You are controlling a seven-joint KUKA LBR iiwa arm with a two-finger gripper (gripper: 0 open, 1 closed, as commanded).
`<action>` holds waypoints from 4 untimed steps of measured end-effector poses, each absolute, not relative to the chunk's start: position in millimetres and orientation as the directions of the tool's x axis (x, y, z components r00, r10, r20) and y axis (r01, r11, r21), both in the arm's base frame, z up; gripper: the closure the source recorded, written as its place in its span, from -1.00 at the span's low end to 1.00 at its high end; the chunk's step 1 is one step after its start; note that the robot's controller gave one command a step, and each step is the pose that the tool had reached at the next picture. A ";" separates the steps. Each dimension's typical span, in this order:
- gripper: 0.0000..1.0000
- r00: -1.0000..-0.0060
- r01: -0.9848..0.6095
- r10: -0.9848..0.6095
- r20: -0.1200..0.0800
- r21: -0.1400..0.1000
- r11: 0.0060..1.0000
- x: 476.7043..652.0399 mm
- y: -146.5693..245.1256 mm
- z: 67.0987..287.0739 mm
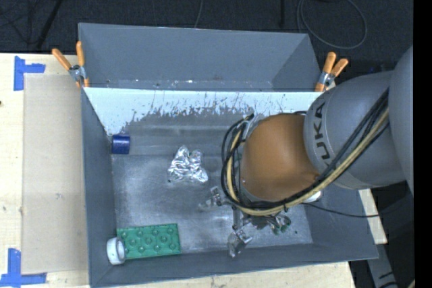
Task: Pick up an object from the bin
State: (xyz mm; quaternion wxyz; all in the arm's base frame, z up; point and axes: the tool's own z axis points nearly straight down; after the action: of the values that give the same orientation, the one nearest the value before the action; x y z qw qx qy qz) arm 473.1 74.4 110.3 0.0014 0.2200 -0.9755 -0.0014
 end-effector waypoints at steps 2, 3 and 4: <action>-1.00 -0.934 -0.357 -0.357 -0.006 0.003 0.934 504.0 207.7 109.9; -1.00 -0.992 0.128 0.128 -0.001 0.001 0.992 510.9 227.7 147.8; -1.00 -0.829 -0.559 -0.559 -0.006 0.000 0.829 480.4 215.5 83.1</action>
Offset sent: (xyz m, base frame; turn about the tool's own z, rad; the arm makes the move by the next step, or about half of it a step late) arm 0.0033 0.0541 -0.0346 0.0719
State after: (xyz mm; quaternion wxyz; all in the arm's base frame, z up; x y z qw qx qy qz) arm 480.4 215.5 83.1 -0.0026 0.2921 -0.9564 -0.0010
